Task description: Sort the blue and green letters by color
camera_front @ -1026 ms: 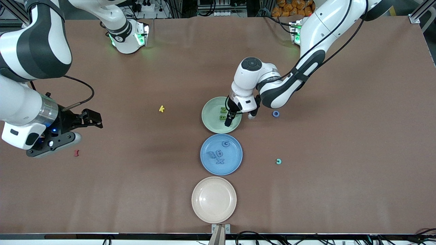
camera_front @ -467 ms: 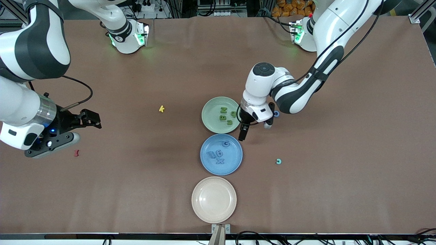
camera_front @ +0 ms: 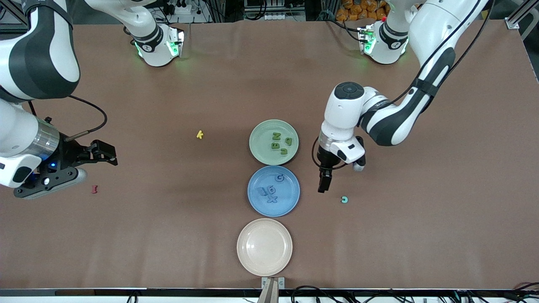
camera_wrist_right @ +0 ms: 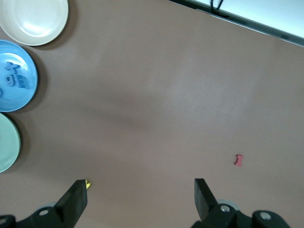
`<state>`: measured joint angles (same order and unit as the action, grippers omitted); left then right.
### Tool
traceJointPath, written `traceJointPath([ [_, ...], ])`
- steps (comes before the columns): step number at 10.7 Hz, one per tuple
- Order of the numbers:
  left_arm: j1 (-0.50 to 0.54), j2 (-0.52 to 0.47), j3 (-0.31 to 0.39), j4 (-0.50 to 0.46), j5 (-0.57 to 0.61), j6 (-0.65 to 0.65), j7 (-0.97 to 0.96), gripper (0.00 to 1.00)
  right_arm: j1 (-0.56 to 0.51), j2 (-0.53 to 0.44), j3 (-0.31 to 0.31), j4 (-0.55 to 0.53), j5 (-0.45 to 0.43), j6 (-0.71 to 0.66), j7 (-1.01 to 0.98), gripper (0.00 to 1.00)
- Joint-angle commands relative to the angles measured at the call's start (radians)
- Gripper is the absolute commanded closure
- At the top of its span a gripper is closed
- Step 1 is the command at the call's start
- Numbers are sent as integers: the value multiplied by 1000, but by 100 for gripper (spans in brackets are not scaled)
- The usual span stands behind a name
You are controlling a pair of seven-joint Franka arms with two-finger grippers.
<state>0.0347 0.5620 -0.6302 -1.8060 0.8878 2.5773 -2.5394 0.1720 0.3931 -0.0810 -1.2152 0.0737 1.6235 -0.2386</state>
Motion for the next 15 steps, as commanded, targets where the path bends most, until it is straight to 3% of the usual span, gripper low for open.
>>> traceJointPath([
  [1, -13, -31, -6, 16, 36, -40, 81, 0, 0, -26, 6, -1, -90, -13, 28, 0],
  [6, 13, -37, -9, 13, 19, -83, 324, 0, -77, -54, 7, -1, -75, -63, 35, 0],
  [9, 105, -80, -37, 7, -45, -141, 499, 0, -117, -51, 7, -13, -81, -54, 32, 0],
  [13, 142, -102, -51, 4, -116, -141, 614, 0, -158, -161, 7, -194, -94, 18, 24, 0],
  [15, 148, -123, -34, -1, -217, -141, 796, 0, -154, -190, 9, -222, -89, 16, 24, 0],
])
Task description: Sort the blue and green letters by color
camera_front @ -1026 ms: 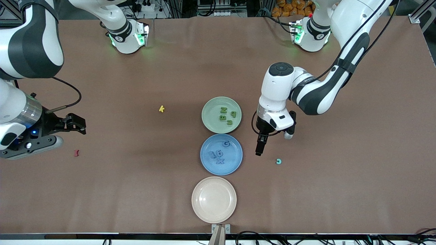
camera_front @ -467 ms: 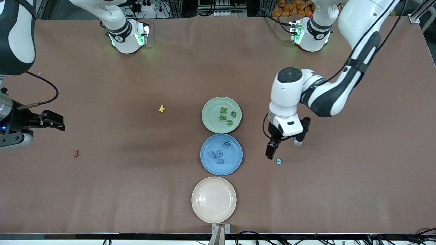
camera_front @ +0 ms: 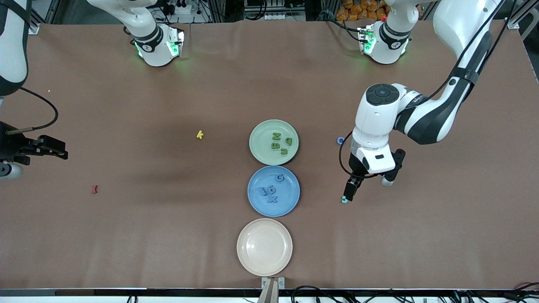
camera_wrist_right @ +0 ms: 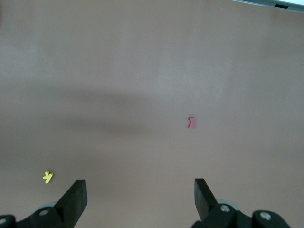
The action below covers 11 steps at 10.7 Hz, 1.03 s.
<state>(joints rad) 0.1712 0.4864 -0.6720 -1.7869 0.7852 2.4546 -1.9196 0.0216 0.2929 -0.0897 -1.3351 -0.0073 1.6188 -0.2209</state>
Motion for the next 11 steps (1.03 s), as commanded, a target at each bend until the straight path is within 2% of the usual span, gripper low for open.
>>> traceJointPath([
  [1, 8, -72, 40, -26, -230, -19, 358, 0, 7, -103, 19, -102, -8, 4, 8, 0],
  [2, 7, -106, 58, -38, -327, -26, 516, 0, 32, -130, 19, -102, -8, -23, 12, 0],
  [4, -34, -170, 150, -63, -481, -51, 815, 0, 53, -143, 19, -99, -10, -16, 15, 0],
  [5, -77, -192, 217, -65, -545, -87, 956, 0, 47, -135, 21, -101, 3, 10, 11, 0],
  [6, -93, -228, 266, -66, -605, -129, 1107, 0, 44, -136, 22, -104, -2, 44, 8, 0],
  [8, -105, -323, 351, -66, -694, -297, 1415, 0, 26, -179, 22, -122, -10, 76, 11, 0],
  [11, -159, -451, 509, -62, -791, -440, 1624, 0, -25, -294, 34, -220, 1, 79, 20, 0],
])
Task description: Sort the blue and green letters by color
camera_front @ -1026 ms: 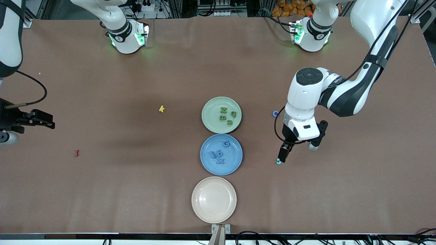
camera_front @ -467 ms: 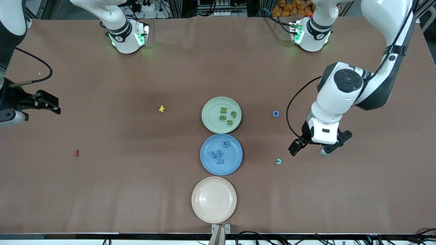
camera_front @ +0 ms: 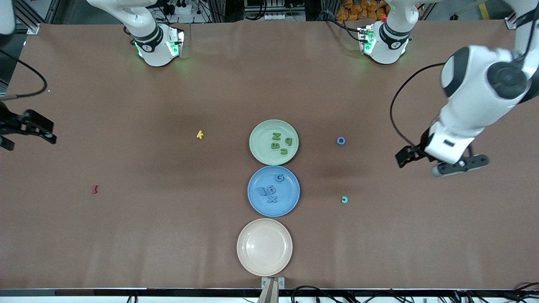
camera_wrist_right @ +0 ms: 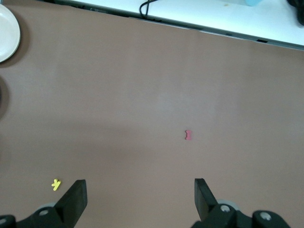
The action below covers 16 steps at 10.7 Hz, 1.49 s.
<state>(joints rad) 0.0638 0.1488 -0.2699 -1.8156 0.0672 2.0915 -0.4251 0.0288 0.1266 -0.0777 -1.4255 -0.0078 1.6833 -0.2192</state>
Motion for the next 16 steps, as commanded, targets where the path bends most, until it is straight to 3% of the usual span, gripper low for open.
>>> traceJointPath([
  [1, -52, -148, 122, -28, -73, -131, 185, 0, -23, -134, 22, -125, 2, -11, 30, 0],
  [6, -53, -256, 176, 39, -60, -282, 365, 0, -81, -134, 13, -104, 0, -23, 27, 0],
  [8, -58, -249, 176, 135, -64, -411, 409, 0, -76, -133, 9, -70, 2, -73, 49, 0],
  [10, -47, -239, 170, 167, -64, -503, 471, 0, -81, -124, 18, -69, 8, -62, 101, 0],
  [12, -48, -201, 170, 238, -61, -569, 471, 0, -86, -117, 25, -72, 107, -63, 161, 0],
  [16, -44, -199, 169, 243, -73, -574, 463, 0, -70, -116, 39, -72, 101, -88, 179, 0],
])
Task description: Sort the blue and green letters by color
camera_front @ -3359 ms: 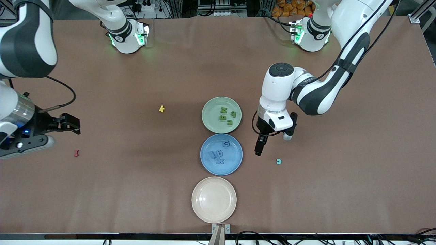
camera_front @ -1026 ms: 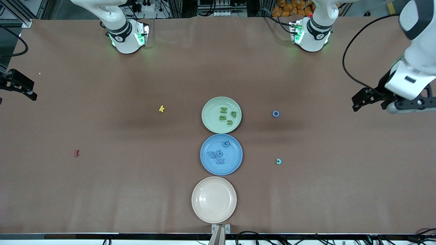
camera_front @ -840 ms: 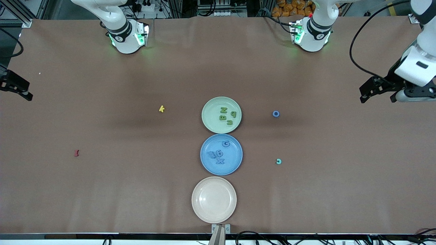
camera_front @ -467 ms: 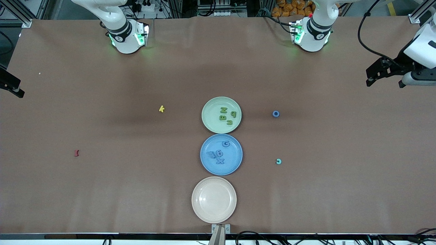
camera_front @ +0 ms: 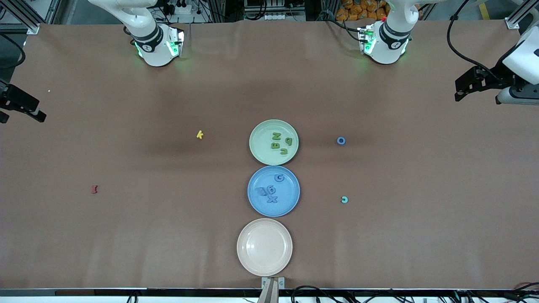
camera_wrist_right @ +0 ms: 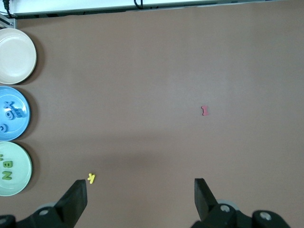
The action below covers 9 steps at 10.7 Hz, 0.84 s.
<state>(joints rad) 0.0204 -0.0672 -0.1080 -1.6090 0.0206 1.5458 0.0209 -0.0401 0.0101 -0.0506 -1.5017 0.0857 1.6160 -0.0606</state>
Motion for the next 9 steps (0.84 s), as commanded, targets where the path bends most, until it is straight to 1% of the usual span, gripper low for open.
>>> traceJointPath([
  [1, 0, 17, 7, 37, -27, -29, 17, 0, 3, 4, 12, 3, 3, -30, 19, 0],
  [6, 1, 26, 8, 37, -30, -27, 19, 0, 25, 5, 14, 0, -11, -44, 24, 0],
  [9, 0, 33, 8, 37, -57, -27, 5, 0, 29, 13, 14, 0, -11, -38, 24, 0],
])
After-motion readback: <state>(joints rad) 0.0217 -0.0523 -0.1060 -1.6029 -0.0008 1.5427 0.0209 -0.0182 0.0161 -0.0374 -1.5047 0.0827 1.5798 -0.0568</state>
